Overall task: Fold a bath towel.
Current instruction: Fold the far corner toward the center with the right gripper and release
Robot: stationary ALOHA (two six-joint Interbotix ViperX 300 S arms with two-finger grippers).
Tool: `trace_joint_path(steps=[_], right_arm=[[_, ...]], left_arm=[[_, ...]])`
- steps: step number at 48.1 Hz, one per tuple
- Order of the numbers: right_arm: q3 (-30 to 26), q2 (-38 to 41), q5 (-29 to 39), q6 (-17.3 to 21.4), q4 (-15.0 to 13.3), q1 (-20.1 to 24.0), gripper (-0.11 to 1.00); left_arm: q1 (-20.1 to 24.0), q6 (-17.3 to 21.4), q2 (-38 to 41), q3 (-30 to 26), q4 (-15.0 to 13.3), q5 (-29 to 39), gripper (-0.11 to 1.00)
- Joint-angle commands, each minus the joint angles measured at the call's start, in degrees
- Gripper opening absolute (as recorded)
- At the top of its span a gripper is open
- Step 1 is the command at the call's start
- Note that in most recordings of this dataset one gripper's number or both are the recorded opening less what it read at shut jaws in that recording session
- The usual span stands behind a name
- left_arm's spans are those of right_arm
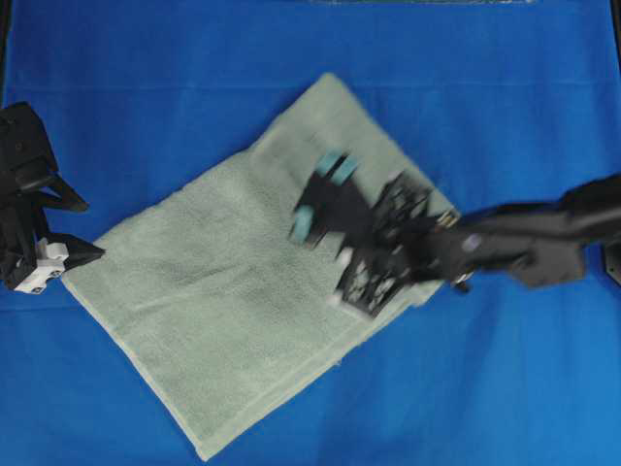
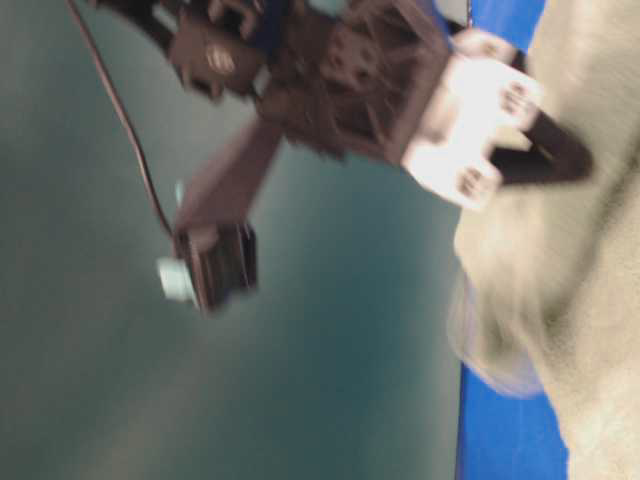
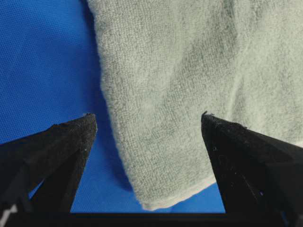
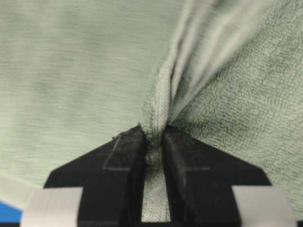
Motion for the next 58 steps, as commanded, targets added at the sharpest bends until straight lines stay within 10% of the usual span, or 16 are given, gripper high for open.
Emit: trace_joint_path(steps=[1,40,50,58], right_arm=[[-3.9,1.0,0.6,0.2,-0.2,0.4,0.16],[-5.7,4.0,-6.7,7.3,-4.2,-0.1,0.16],[-5.7,3.1,-6.4,7.1,-4.5,-0.1,0.66],[-5.4,-1.6,-6.8,6.6,-5.0,0.3,0.60]], left_arm=[[0.1,0.2,0.2,-0.5,0.2,-0.4,0.86],[0.1,0.6,0.3,-0.4,0.3,-0.4,0.86],[0.1,0.7,0.3,-0.4,0.4,-0.4,0.86],[0.1,2.8,0.2,-0.5,0.3,-0.4,0.86]])
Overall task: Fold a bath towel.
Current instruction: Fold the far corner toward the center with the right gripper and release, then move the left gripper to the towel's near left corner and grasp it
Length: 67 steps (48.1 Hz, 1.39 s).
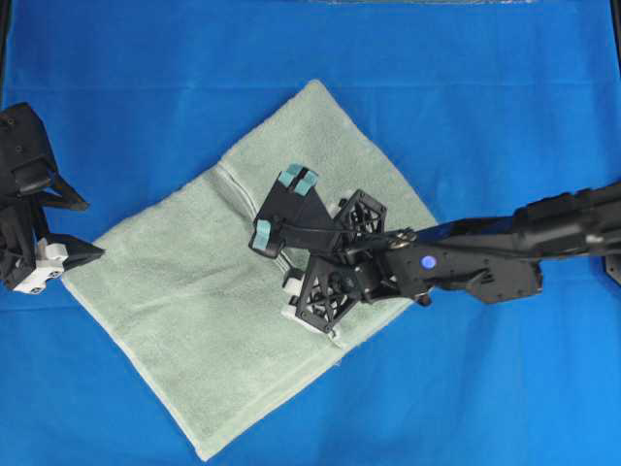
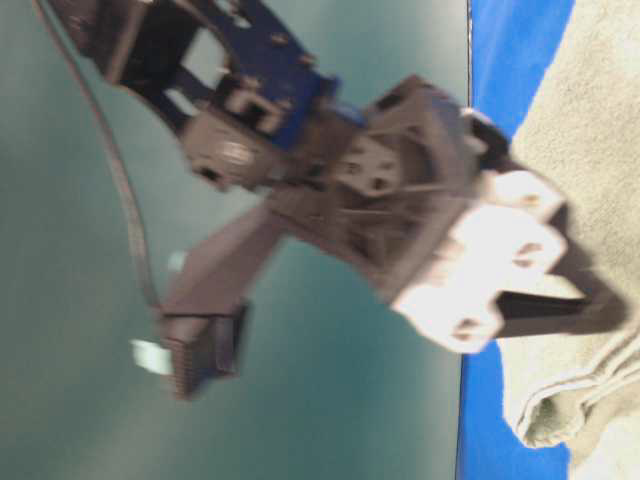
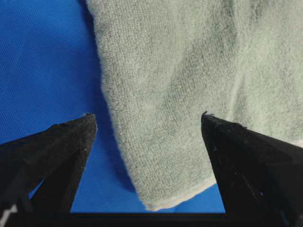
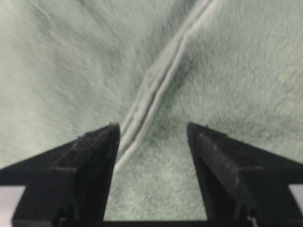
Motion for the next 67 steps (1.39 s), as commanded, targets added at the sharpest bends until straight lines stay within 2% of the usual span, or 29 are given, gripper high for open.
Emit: trace_joint_path(steps=[1,8,14,22,24,25,28,33,36,43,47,53,63,67], right_arm=[[-0.3,-4.9,-0.4,-0.3,-0.9,0.4,0.61],[2.8,-10.5,-0.2,-0.3,-2.5,0.6,0.61],[7.9,-15.8,-0.4,-0.1,-3.3,0.3,0.61],[14.9,-21.6,-1.9,0.3,-3.4,-0.7,0.61],[16.3,-22.8,-2.2,0.3,-3.3,-1.1,0.61],[16.9,-23.3,-2.4,0.4,-3.3,-1.3,0.61],[18.4,-24.7,-2.9,0.4,-3.3,-2.0,0.61],[20.0,-26.2,-3.3,0.4,-3.4,-3.3,0.61],[20.4,-26.5,-3.3,0.4,-3.4,-4.0,0.61],[20.5,-26.5,-3.3,0.4,-3.4,-5.0,0.61],[20.6,-26.5,-3.3,0.4,-3.5,-5.4,0.61],[20.7,-26.5,-3.1,0.4,-3.5,-5.6,0.61],[21.0,-26.5,-2.9,0.4,-3.5,-6.5,0.61],[21.4,-26.5,-2.9,0.4,-3.5,-6.9,0.61]], left_arm=[[0.1,1.4,0.2,-0.6,0.2,-0.4,0.86],[-0.4,6.2,0.0,-0.7,0.2,-1.7,0.86],[-3.3,13.4,0.0,-0.7,0.2,-5.9,0.85],[-9.9,29.9,0.1,-1.0,0.3,-11.8,0.85],[-11.3,34.8,0.2,-1.1,0.2,-13.0,0.85],[-12.3,38.5,0.2,-1.1,0.2,-13.9,0.85],[-13.6,45.5,0.3,-1.3,0.2,-15.4,0.85],[-15.0,53.5,0.6,-1.7,-0.9,-16.9,0.84],[-15.4,54.8,1.1,-1.9,-1.4,-17.9,0.82],[-15.7,53.1,6.2,-2.8,-1.8,-19.0,0.77],[-17.1,51.1,12.1,-4.3,-1.8,-18.9,0.77],[-19.3,49.5,24.0,-9.6,-1.8,-18.7,0.77],[-20.7,49.7,39.2,-16.4,-1.8,-17.4,0.77],[-21.7,49.7,42.8,-17.5,-1.8,-17.2,0.77]])
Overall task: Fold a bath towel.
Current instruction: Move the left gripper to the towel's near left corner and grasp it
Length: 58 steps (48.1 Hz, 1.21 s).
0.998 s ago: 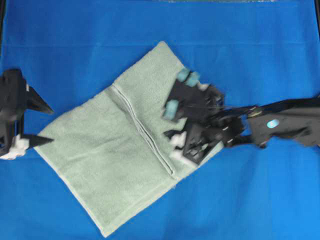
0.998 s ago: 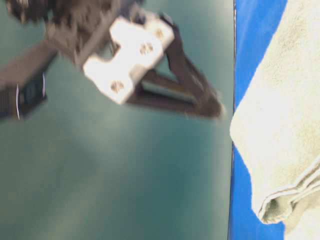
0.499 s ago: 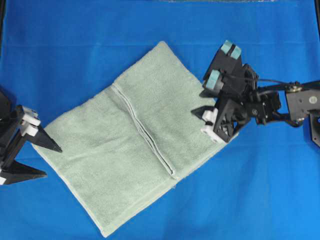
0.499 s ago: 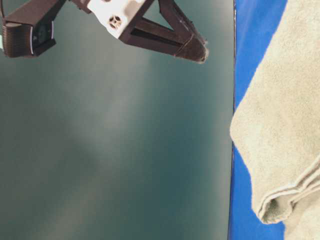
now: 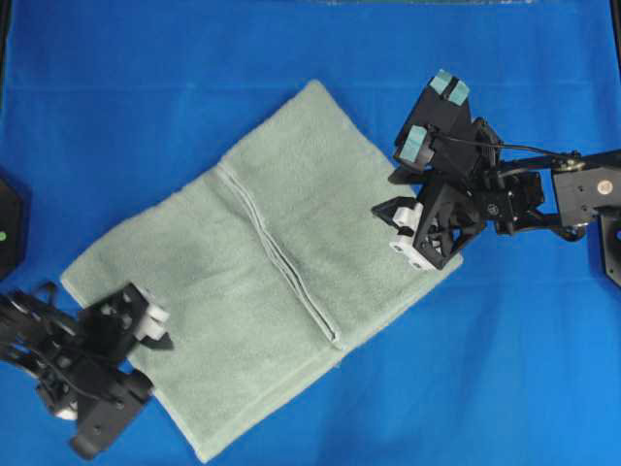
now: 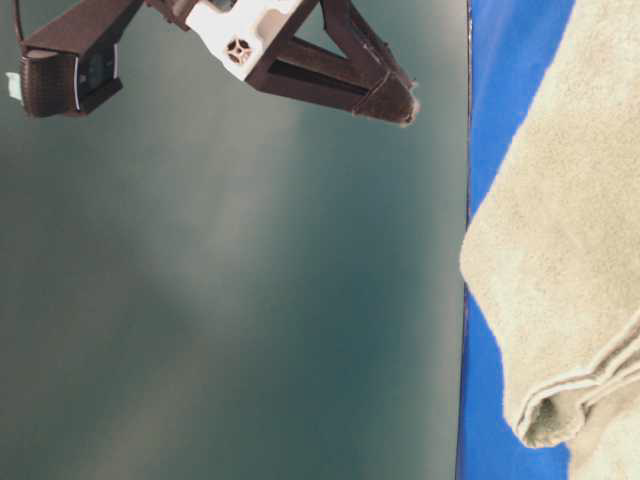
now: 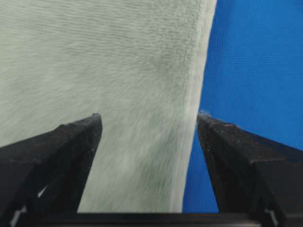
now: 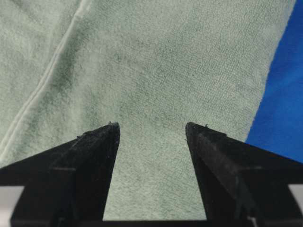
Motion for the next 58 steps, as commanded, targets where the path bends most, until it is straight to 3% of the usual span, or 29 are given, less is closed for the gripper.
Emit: trace_joint_path(steps=[1,20,23,30,34,46,53,58], right_arm=[[-0.3,-1.1,-0.2,-0.1,-0.3,-0.5,0.61],[1.1,-1.1,-0.4,0.1,-0.3,-0.6,0.61],[1.1,-1.1,-0.4,0.1,-0.3,-0.6,0.61],[1.1,-1.1,-0.5,0.1,-0.3,-0.4,0.61],[1.1,-1.1,-0.5,0.1,-0.3,-0.3,0.61],[1.1,-1.1,-0.4,0.1,-0.3,1.0,0.61],[1.2,-1.2,-0.1,0.1,-0.3,1.7,0.61],[1.5,-1.4,-0.1,0.0,-0.3,2.2,0.61]], left_arm=[[-1.1,0.0,3.5,-2.2,-0.1,0.0,0.77],[2.3,-0.6,6.9,-3.0,0.2,0.4,0.74],[2.6,-0.7,7.2,-3.9,0.2,1.7,0.65],[3.9,0.6,8.1,-5.8,0.4,7.4,0.26],[4.1,1.8,8.3,-6.7,0.5,10.6,0.12],[4.1,4.4,7.3,-11.6,0.5,18.4,0.11],[4.1,5.4,4.2,-17.9,0.5,28.6,0.11],[4.1,8.9,2.6,-22.2,0.5,34.6,0.11]])
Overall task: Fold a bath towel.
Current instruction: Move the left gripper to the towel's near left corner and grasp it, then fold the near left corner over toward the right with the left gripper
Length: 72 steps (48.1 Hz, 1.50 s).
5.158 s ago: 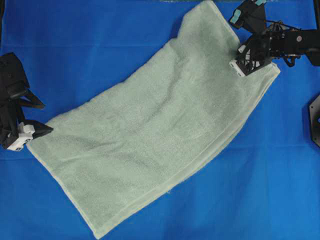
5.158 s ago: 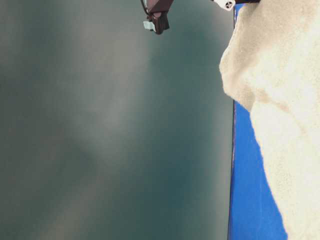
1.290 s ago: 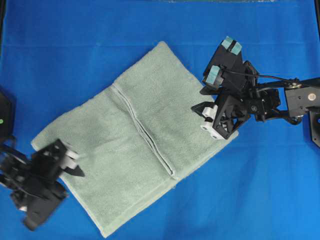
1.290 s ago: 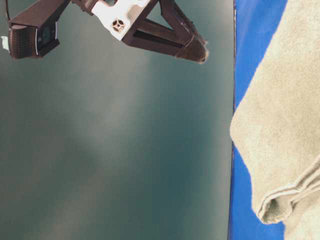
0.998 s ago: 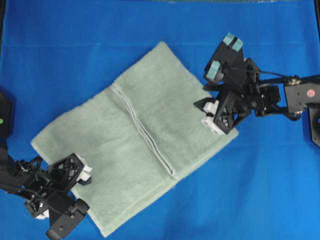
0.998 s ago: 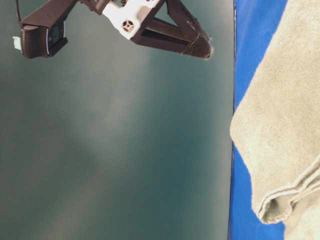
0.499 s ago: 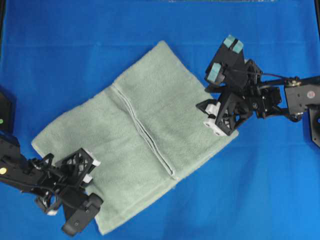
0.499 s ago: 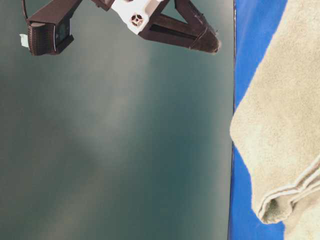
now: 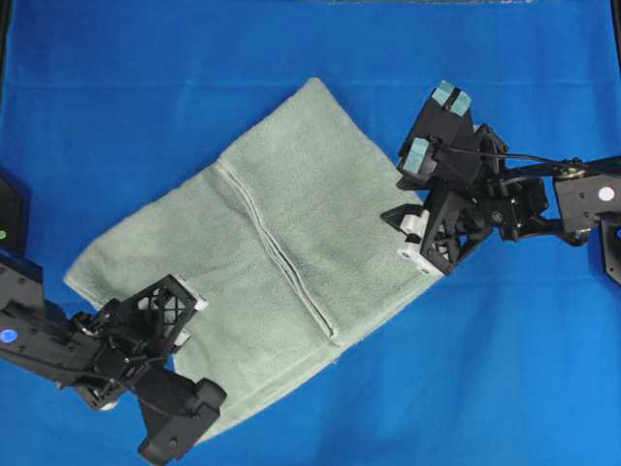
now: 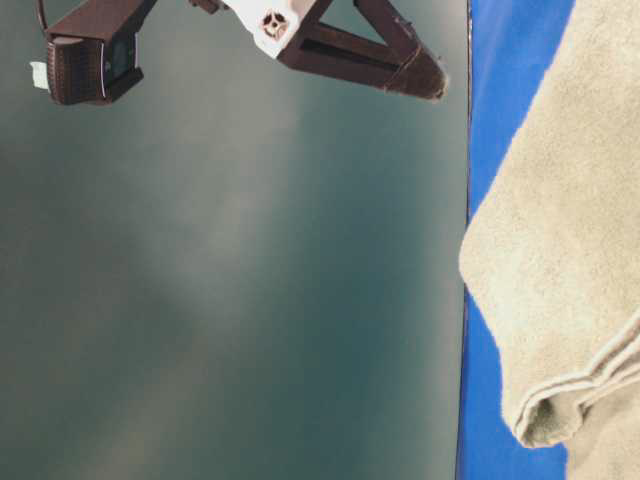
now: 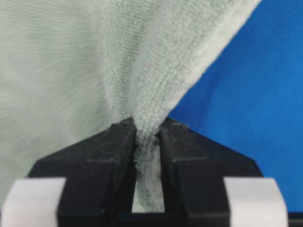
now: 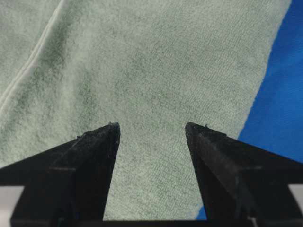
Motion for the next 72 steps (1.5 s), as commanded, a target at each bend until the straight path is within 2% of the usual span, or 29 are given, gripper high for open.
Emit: trace_joint_path(steps=[1,9,19,27,30,32,36,37,41,48,53,57,72], right_arm=[[-0.3,-1.5,-0.1,0.0,-0.3,0.5,0.61],[1.1,-3.0,-0.1,-0.1,-0.3,1.4,0.61],[3.3,-5.6,-0.1,0.0,-0.3,2.5,0.61],[5.4,-8.3,0.0,0.0,-0.3,4.0,0.61],[6.1,-9.1,0.3,0.0,-0.3,4.6,0.61],[6.6,-9.9,0.8,0.0,-0.3,5.1,0.61],[7.5,-11.2,2.0,0.0,-0.3,5.7,0.61],[7.7,-11.6,2.4,0.0,-0.3,5.8,0.61],[8.5,-13.0,3.7,0.0,-0.3,6.2,0.61],[9.7,-15.2,5.2,0.1,-0.3,6.5,0.61],[10.1,-16.2,5.2,0.1,-0.3,6.6,0.61],[10.3,-16.5,5.3,0.1,-0.3,6.8,0.61],[10.3,-16.5,5.3,0.0,-1.3,6.8,0.61]], left_arm=[[0.2,2.5,-2.7,-4.9,0.3,5.2,0.11],[0.2,3.8,-2.4,-9.1,0.2,9.8,0.11],[1.0,4.8,-1.1,-11.3,0.4,10.3,0.11],[7.3,6.5,0.2,-13.6,4.4,11.3,0.11],[11.3,12.0,1.2,-15.8,7.1,11.3,0.11],[13.5,17.1,2.3,-17.8,8.2,10.9,0.11],[18.0,28.8,5.8,-23.5,8.3,8.3,0.11],[19.5,32.6,7.6,-26.1,8.2,7.0,0.11],[22.8,42.0,13.2,-33.4,7.3,3.8,0.11],[26.5,51.5,23.6,-45.1,6.2,3.3,0.11],[27.8,52.6,27.3,-48.6,4.4,3.4,0.11],[28.6,52.6,27.9,-48.8,2.0,2.5,0.11],[29.6,52.1,25.8,-42.6,-8.9,-3.9,0.11]])
